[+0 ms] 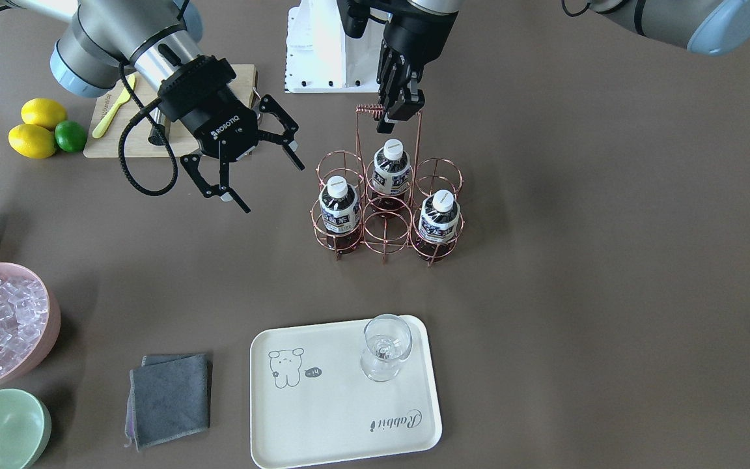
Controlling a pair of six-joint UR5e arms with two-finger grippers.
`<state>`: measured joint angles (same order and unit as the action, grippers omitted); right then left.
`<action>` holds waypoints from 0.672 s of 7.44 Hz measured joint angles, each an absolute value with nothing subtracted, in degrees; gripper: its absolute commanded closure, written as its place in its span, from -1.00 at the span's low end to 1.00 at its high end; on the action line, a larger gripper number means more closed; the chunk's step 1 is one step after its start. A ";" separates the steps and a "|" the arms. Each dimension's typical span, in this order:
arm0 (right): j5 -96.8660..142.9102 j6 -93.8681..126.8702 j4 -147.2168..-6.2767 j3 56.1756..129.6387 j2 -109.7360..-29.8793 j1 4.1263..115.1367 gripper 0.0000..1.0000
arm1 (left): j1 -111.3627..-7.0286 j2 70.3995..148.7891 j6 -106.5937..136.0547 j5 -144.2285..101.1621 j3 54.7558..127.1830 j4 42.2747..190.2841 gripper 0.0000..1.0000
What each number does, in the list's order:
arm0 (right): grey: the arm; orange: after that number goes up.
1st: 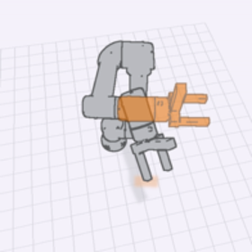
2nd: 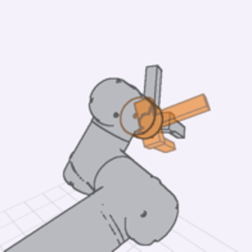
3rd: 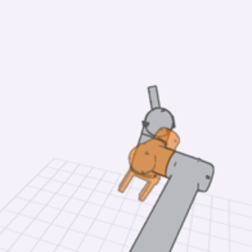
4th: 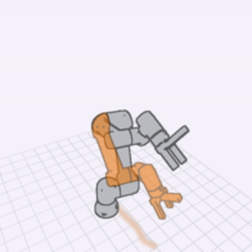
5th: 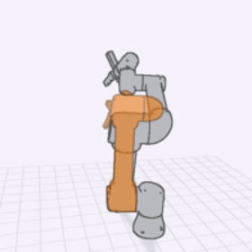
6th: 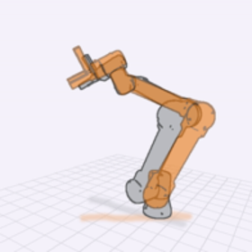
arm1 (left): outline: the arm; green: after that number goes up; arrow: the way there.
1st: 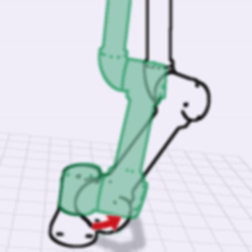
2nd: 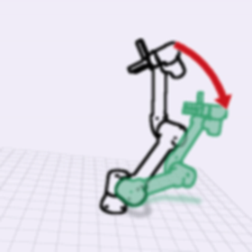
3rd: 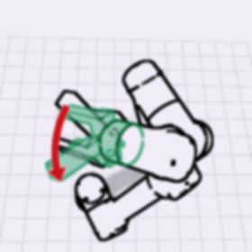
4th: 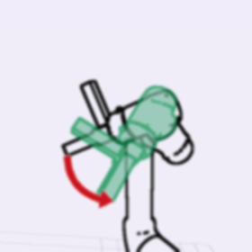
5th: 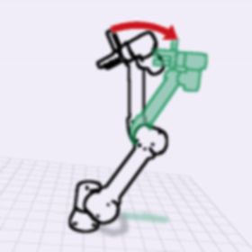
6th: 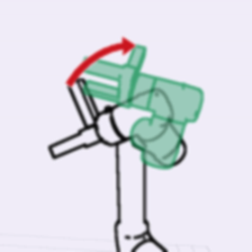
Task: Take tea from basket to plate
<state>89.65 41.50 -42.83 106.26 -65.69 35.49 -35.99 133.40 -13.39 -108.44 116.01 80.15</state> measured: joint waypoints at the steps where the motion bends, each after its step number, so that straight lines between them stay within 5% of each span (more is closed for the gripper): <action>1: 88.45 41.60 -43.92 106.26 -64.96 34.21 -1.00 | -35.98 133.40 -13.26 -108.40 116.05 80.15 1.00; 5: 86.43 41.23 -44.84 106.33 -64.00 32.37 -0.98 | -36.56 133.41 -13.12 -108.50 116.37 80.23 1.00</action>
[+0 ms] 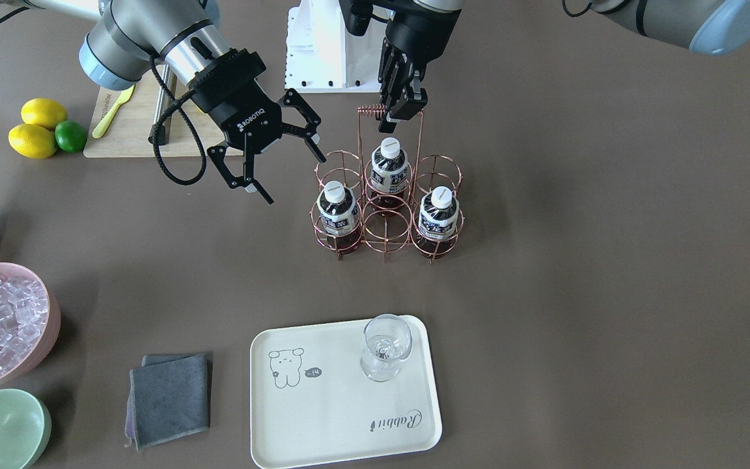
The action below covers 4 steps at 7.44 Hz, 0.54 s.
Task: Take tea from basket to plate
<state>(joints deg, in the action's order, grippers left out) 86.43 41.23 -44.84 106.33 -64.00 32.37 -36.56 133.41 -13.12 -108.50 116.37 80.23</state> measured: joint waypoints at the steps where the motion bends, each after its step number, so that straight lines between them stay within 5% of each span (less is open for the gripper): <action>1: 86.21 41.25 -45.77 106.04 -63.26 32.18 -0.98 | -36.75 133.41 -13.14 -108.57 116.52 80.24 1.00; 4: 83.13 41.39 -48.08 105.52 -61.82 29.83 -0.98 | -36.98 133.34 -13.18 -108.63 116.62 80.24 1.00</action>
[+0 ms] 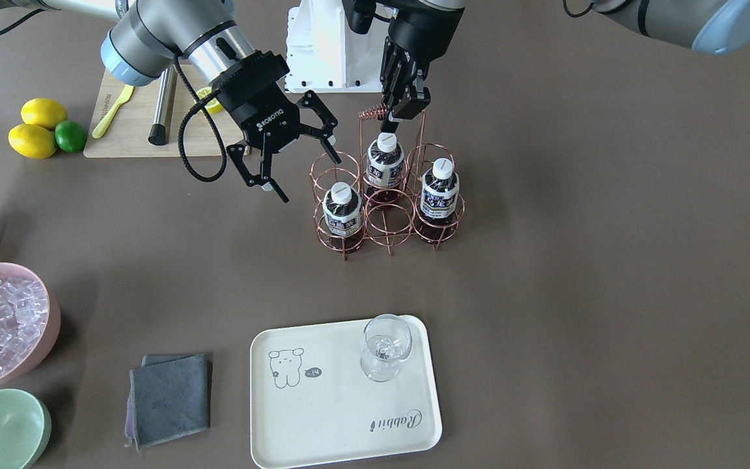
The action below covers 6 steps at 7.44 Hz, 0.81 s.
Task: Take tea from basket to plate
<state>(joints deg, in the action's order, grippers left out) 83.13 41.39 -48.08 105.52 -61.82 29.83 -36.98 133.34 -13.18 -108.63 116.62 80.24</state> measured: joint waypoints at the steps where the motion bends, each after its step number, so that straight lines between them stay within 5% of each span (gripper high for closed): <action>1: 82.73 41.40 -48.25 105.08 -61.53 29.43 -0.98 | -37.00 133.33 -13.19 -108.63 116.63 80.24 1.00; 4: 82.04 41.76 -48.38 100.84 -57.77 28.85 -0.91 | -37.01 133.18 -13.31 -108.63 116.71 80.25 1.00; 6: 80.55 41.83 -48.38 99.33 -57.15 27.50 -0.56 | -37.12 133.04 -13.35 -108.68 116.84 80.24 1.00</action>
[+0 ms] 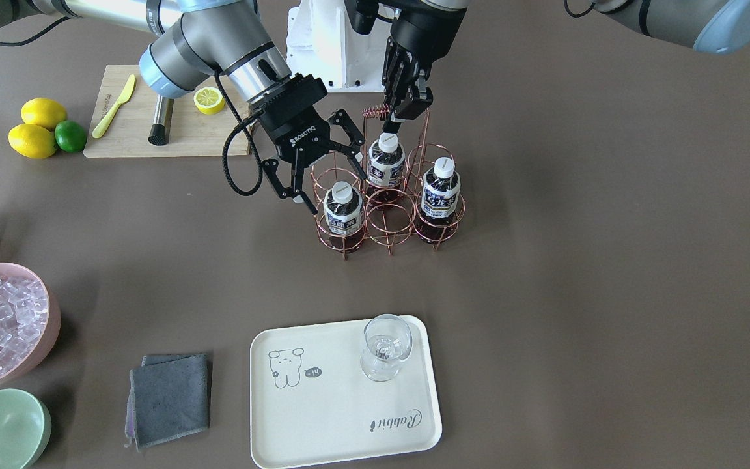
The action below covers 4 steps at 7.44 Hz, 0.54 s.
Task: Take tea from basket to plate
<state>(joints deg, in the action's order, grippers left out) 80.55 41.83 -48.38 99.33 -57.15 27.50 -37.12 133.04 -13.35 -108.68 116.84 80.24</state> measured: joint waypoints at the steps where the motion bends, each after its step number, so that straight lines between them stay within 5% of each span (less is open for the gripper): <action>1: 79.61 41.84 -48.32 99.00 -57.09 26.82 -0.29 | -37.15 133.01 -13.36 -108.70 116.92 80.25 1.00; 4: 78.93 41.79 -48.33 99.03 -57.03 26.38 0.67 | -37.17 132.98 -13.36 -108.72 116.98 80.25 1.00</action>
<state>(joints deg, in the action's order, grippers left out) 78.93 41.79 -48.33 99.03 -57.03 26.38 -37.17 132.98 -13.36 -108.72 116.98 80.25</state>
